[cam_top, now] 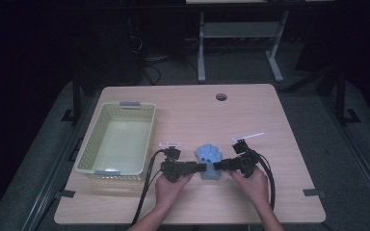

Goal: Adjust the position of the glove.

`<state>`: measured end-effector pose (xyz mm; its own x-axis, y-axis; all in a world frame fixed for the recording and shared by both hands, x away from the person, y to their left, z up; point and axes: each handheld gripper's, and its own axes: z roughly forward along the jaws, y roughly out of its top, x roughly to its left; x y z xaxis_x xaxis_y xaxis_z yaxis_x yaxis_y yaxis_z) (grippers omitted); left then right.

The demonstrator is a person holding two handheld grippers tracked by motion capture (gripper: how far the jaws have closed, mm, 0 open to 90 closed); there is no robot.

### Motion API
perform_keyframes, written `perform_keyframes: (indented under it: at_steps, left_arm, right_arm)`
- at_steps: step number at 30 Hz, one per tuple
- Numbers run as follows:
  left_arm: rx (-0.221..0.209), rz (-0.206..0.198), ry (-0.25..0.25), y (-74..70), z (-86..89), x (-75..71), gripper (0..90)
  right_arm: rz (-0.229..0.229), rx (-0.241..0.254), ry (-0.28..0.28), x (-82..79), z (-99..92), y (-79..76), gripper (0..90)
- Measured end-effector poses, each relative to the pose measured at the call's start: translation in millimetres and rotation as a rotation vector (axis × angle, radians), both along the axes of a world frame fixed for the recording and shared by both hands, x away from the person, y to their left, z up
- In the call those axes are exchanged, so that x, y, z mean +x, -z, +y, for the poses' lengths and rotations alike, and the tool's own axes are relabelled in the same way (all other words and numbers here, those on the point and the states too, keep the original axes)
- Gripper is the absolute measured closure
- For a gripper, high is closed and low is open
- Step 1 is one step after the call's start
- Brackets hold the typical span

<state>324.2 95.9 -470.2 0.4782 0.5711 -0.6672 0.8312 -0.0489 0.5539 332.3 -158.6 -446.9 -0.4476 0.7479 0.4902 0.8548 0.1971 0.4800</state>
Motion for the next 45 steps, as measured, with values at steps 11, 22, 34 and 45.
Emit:
perform_keyframes:
  at_steps: [11, 22, 34, 45]
  left_arm:
    - [0.022, 0.026, 0.037, 7.1, -9.4, 0.2, 47.0]
    - [0.036, 0.035, 0.029, 9.5, -13.5, 2.8, 50.4]
    - [0.031, 0.044, 0.043, 12.3, -16.1, 4.9, 60.3]
    - [-0.022, 0.089, 0.065, 18.3, -11.5, 11.8, 69.4]
  right_arm:
    - [0.004, 0.016, 0.015, -1.5, -1.6, 9.8, 52.3]
    - [0.007, 0.029, 0.029, -5.3, 0.1, 16.7, 52.5]
    - [0.005, 0.054, 0.037, -7.7, 3.5, 19.9, 60.0]
    - [0.008, 0.095, 0.031, -5.0, 5.6, 21.8, 71.3]
